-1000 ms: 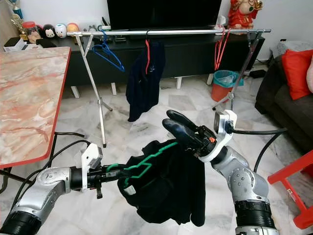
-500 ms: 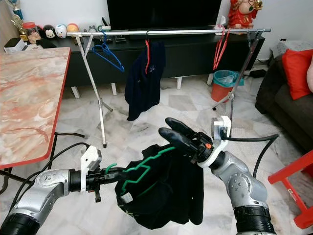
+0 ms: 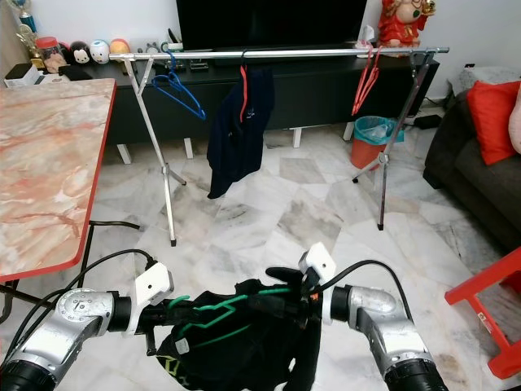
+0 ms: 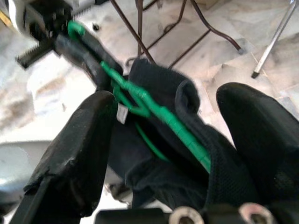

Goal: Hang hanger

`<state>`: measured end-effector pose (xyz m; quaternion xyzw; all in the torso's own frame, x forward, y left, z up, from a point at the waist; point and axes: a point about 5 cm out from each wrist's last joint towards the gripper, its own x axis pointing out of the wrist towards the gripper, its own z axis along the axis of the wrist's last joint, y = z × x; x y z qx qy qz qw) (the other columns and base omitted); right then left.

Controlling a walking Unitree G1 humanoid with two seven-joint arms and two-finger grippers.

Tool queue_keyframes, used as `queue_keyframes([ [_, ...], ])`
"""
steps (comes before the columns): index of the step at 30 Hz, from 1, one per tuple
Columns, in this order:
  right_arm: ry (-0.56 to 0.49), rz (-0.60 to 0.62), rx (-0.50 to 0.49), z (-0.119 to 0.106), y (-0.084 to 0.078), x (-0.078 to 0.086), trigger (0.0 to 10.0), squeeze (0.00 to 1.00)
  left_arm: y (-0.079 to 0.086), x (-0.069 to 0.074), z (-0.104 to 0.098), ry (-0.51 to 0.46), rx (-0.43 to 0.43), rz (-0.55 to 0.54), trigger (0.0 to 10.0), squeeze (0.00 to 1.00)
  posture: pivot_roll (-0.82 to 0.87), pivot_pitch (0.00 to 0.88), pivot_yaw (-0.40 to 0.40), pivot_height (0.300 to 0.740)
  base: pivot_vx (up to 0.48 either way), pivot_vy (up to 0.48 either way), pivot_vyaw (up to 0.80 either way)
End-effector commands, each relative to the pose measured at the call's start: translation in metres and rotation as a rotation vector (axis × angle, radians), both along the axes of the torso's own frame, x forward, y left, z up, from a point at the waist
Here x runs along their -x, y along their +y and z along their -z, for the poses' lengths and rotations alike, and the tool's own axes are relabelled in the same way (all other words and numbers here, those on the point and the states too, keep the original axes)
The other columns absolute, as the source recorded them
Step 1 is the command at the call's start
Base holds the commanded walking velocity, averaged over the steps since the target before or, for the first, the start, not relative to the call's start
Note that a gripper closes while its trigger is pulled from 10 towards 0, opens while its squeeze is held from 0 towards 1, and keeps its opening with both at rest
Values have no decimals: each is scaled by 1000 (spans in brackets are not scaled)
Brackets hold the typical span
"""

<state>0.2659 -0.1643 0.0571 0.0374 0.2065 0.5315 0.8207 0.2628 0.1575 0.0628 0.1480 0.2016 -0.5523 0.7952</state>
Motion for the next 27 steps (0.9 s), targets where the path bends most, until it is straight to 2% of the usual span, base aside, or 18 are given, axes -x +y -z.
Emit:
queue_keyframes([
  [1, 12, 1, 52, 8, -4, 3, 0, 0, 3, -9, -3, -61, -61, -30, 3098, 0, 17, 0, -24, 740, 0, 0, 0],
  [2, 6, -1, 67, 11, -4, 4, 0, 0, 5, -10, 0, -70, -100, -33, 7059, 0, 17, 0, -24, 740, 0, 0, 0],
  [3, 3, 1, 85, 14, -5, 4, 0, 0, 6, -10, 2, -77, -126, -36, 10000, 0, 17, 0, -24, 740, 0, 0, 0],
  [5, -2, 3, 143, 21, -7, 5, 0, 0, 8, -12, 5, -84, -148, -59, 10000, 0, 16, 0, -23, 740, 0, 0, 0],
  [8, -5, 9, 159, 22, -8, 5, 0, 0, 9, -13, 7, -88, -177, -66, 10000, 0, 14, 0, -24, 740, 0, 0, 0],
  [11, -15, 39, 151, 21, -9, 4, 0, 0, 16, -11, 16, -110, -303, -41, 10000, 0, 11, 0, -25, 740, 0, 0, 0],
  [13, -19, 29, 153, 22, -10, 4, 0, 0, 19, -12, 22, -126, -356, -56, 10000, 0, 11, 0, -28, 740, 0, 0, 0],
  [17, -26, 33, 138, 21, -8, 3, 0, 0, 19, -13, 24, -139, -371, -70, 10000, 0, 12, 0, -30, 740, 0, 0, 0],
  [18, -30, 43, 133, 20, -8, 0, 1412, 192, 18, -14, 24, -144, -367, -72, 10000, 0, 12, 0, -31, 740, 0, 0, 0],
  [19, -32, 51, 131, 20, -7, -1, 1412, 192, 18, -14, 24, -148, -366, -73, 10000, 0, 12, 0, -31, 740, 0, 0, 0],
  [20, -35, 51, 127, 20, -7, -2, 2314, 976, 17, -14, 24, -150, -364, -75, 10000, 0, 12, 0, -32, 740, 0, 0, 0],
  [21, -41, 45, 124, 19, -6, -2, 2549, 1000, 17, -15, 24, -152, -361, -77, 10000, 0, 13, 0, -32, 740, 0, 0, 0],
  [22, -50, 39, 126, 18, -5, -2, 8314, 1000, 17, -15, 24, -155, -360, -79, 10000, 0, 13, 0, -33, 740, 0, 0, 0],
  [23, -55, 42, 134, 19, -5, -3, 8314, 1000, 17, -15, 25, -157, -360, -79, 10000, 0, 13, 0, -33, 740, 0, 0, 0],
  [24, -63, 46, 137, 18, -5, -4, 10000, 1000, 16, -15, 25, -154, -350, -79, 10000, 0, 12, 0, -33, 740, 0, 0, 0],
  [25, -71, 51, 139, 18, -5, -5, 10000, 1000, 16, -15, 24, -150, -339, -80, 10000, 0, 12, 0, -33, 740, 0, 0, 0],
  [26, -71, 58, 131, 18, -5, -6, 10000, 851, 15, -15, 24, -146, -326, -84, 10000, 0, 13, 0, -34, 740, 0, 0, 0],
  [27, -69, 63, 125, 17, -5, -6, 10000, 851, 15, -15, 24, -145, -319, -86, 10000, 0, 13, 0, -34, 740, 0, 0, 0],
])
